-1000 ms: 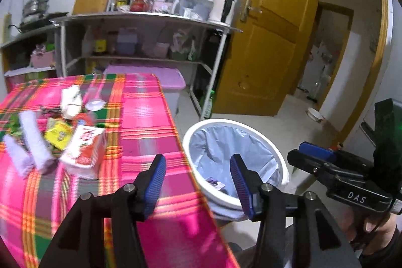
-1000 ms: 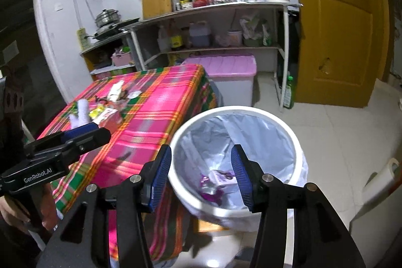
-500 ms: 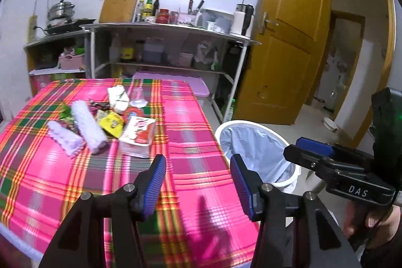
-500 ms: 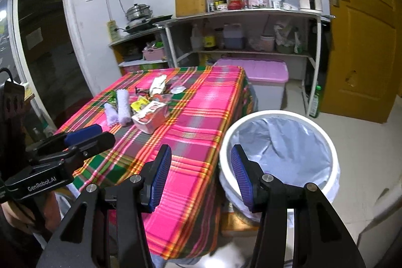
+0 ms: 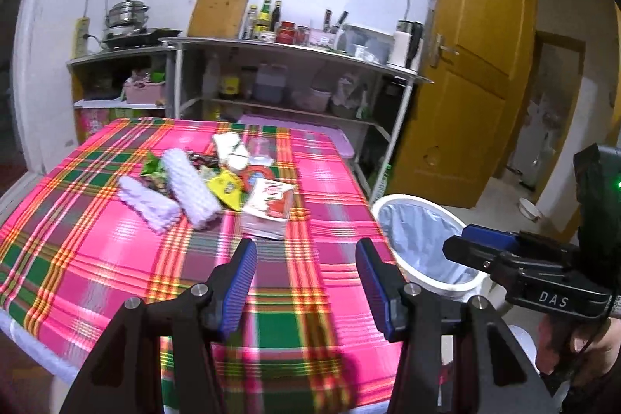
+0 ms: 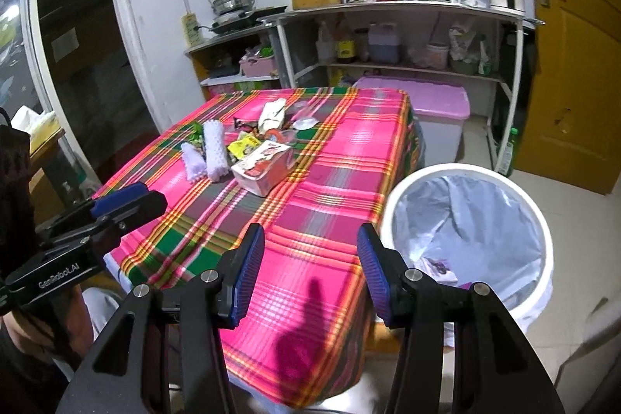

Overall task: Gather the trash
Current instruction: 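Withdraw both tools from the bin back toward the table, then grasp the white foam net with the left tool while the right tool grasps the strawberry milk carton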

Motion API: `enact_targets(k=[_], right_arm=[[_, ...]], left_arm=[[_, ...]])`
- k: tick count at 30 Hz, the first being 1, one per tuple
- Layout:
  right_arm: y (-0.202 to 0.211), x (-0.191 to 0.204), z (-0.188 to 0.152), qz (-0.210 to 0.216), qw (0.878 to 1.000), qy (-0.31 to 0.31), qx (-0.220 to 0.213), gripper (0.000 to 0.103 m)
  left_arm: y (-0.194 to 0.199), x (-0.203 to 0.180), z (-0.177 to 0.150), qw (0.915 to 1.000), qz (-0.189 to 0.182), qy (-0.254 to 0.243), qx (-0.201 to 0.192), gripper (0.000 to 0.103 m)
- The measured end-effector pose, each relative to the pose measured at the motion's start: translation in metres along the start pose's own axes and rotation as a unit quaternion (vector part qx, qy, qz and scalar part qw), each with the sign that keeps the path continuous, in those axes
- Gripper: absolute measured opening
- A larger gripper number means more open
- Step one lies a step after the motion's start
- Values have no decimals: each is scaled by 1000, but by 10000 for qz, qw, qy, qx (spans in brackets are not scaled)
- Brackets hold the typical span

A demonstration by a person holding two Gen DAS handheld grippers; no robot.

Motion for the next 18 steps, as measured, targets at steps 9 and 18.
enact_targets(k=[9,18], right_arm=[[-35,27,18,202,9996,89,164,58],[-78,36,37,109,9993,-65,360,62]], left_arm=[[0,48,6,9985,400,352,-96,53],[-5,92,9,9955,633,689,-150,53]])
Point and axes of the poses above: each gripper's, at about its wrist camera, not at the fingertips, and y roughly against the way its jaws point, x to its left, z to its top, the point moved 5 cm from there along -y, roughly the way its jaws point, and after that the axes turned 6 degrees about x, right-handed, at the moved point
